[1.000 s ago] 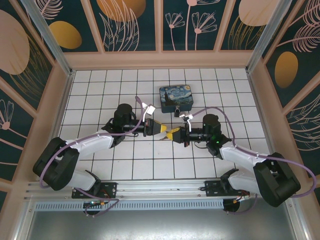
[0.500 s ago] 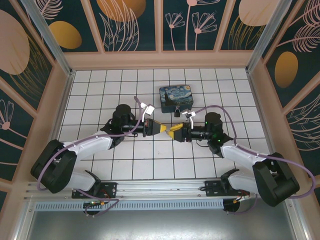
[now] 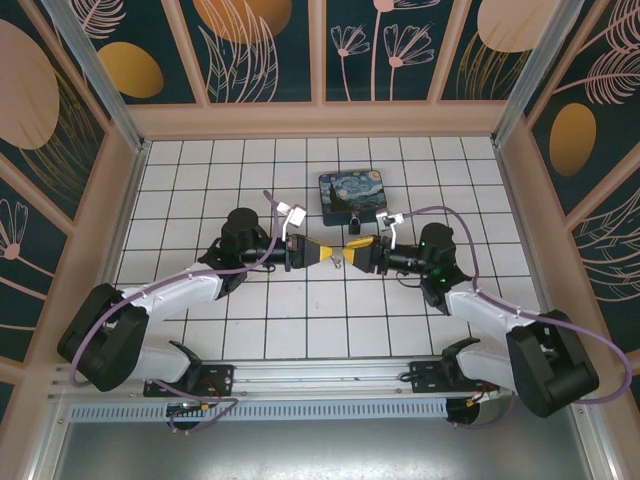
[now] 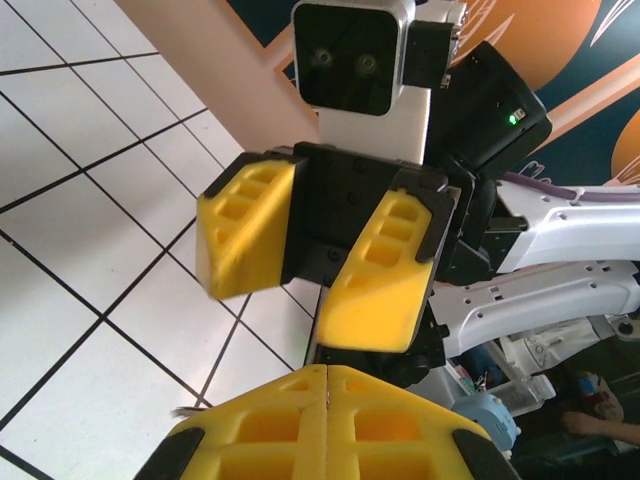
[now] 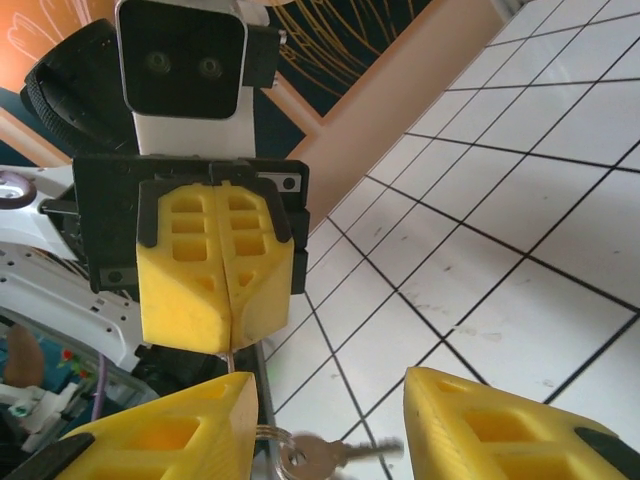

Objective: Unlock the padlock with the key

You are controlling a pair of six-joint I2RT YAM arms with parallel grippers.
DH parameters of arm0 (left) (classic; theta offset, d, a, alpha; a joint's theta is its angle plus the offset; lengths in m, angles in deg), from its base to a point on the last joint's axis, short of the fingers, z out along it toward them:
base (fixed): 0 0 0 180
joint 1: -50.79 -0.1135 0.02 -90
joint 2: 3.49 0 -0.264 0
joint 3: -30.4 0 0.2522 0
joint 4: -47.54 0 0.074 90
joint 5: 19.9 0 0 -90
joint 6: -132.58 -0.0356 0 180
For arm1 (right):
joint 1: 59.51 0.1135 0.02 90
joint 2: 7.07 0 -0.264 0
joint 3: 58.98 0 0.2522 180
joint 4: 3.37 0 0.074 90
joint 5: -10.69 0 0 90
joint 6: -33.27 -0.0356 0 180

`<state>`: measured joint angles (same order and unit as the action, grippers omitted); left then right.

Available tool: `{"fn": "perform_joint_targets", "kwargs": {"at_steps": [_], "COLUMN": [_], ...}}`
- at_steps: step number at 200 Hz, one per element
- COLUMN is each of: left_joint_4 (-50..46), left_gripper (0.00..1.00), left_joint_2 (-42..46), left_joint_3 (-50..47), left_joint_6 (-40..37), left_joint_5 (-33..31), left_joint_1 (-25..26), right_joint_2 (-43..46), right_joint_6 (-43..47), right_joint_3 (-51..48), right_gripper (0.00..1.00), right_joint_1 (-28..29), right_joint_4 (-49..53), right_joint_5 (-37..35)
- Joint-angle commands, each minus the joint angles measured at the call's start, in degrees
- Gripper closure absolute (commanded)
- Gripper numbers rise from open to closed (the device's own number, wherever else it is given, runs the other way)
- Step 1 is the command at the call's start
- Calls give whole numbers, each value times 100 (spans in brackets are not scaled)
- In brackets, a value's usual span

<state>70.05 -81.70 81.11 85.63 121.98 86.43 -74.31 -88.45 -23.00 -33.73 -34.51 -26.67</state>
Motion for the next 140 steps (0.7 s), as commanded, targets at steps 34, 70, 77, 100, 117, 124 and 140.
{"fn": "perform_joint_targets", "kwargs": {"at_steps": [34, 70, 77, 100, 117, 124, 140], "left_joint_4": [229, 306, 325, 376, 426, 458, 502], "left_gripper": [100, 100, 100, 100, 100, 100, 100], "left_joint_2": [65, 65, 57, 33, -1, -10, -22], "left_joint_3": [6, -4, 5, 23, 32, 20, 12], "left_joint_6": [69, 95, 104, 123, 149, 173, 187], "left_joint_5": [-38, -99, -105, -108, -107, -108, -99], "left_joint_1": [19, 14, 18, 14, 12, 13, 14], "right_joint_2": [-151, -115, -122, -144, -177, -199, -257], "right_joint_6": [-262, -306, -315, -383, -529, -578, -652], "right_joint_3": [-145, -188, -207, -259, -292, -305, -323], "right_gripper": [59, 62, 62, 65, 68, 69, 71], "right_joint_1": [266, 304, 315, 362, 373, 384, 393], "right_joint_4": [-815, -836, -849, -1015, -1282, -1370, -1529], "right_joint_5": [156, 229, 214, 176, 176, 185, 176]}}
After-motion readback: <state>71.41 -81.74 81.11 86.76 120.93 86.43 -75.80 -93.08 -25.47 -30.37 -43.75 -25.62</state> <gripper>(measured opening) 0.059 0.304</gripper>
